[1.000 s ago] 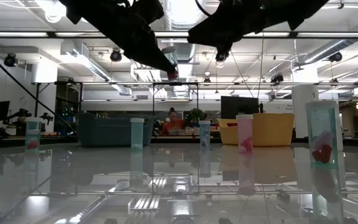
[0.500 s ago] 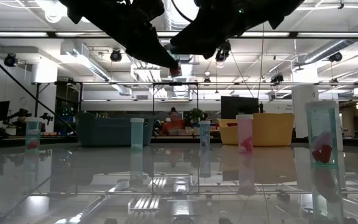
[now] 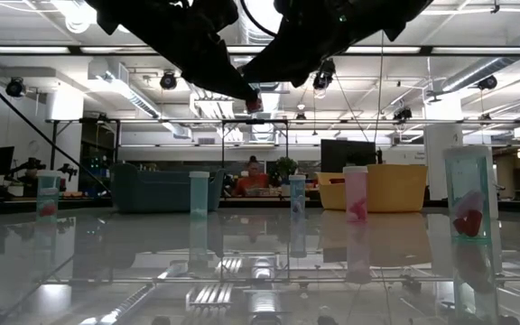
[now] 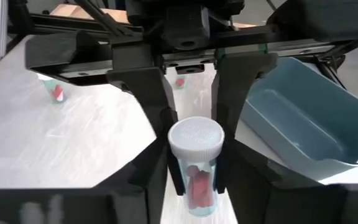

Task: Pick and place medicine bottles into bin by pill shape (circle, oval)
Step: Put the blue capsule bottle into the yellow bin

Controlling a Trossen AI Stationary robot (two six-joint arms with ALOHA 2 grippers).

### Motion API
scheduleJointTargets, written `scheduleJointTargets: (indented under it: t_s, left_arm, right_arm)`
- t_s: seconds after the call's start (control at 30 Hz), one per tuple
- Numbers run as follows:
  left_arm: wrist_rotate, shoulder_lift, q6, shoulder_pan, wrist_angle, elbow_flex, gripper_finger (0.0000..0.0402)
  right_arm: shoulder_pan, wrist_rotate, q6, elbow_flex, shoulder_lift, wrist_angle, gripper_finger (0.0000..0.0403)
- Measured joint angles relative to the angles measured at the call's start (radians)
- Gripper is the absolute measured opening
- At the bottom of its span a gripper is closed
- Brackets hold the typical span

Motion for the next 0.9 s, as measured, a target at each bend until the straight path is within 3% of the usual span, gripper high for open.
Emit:
scheduleJointTargets:
  t_s: [0.23, 0.57, 0.7, 0.9]
  left_arm:
    - [0.003, 0.0, 0.0, 0.0, 0.001, 0.0, 0.0111]
    - [0.001, -0.023, 0.002, 0.0, -0.035, 0.0, 0.013]
    - [-0.006, -0.052, 0.002, 0.001, -0.141, 0.0, 0.013]
    - [-0.006, -0.108, -0.024, 0.001, -0.238, -0.003, 0.0131]
  right_arm:
    - [0.0, 0.004, -0.008, -0.003, 0.0, 0.001, 0.0085]
    - [0.0, -0.001, 0.015, -0.004, 0.0, -0.004, 0.0094]
    - [-0.002, -0.003, 0.023, -0.005, -0.004, -0.043, 0.0093]
    - [-0.04, 0.172, 0.071, -0.005, -0.047, -0.195, 0.0093]
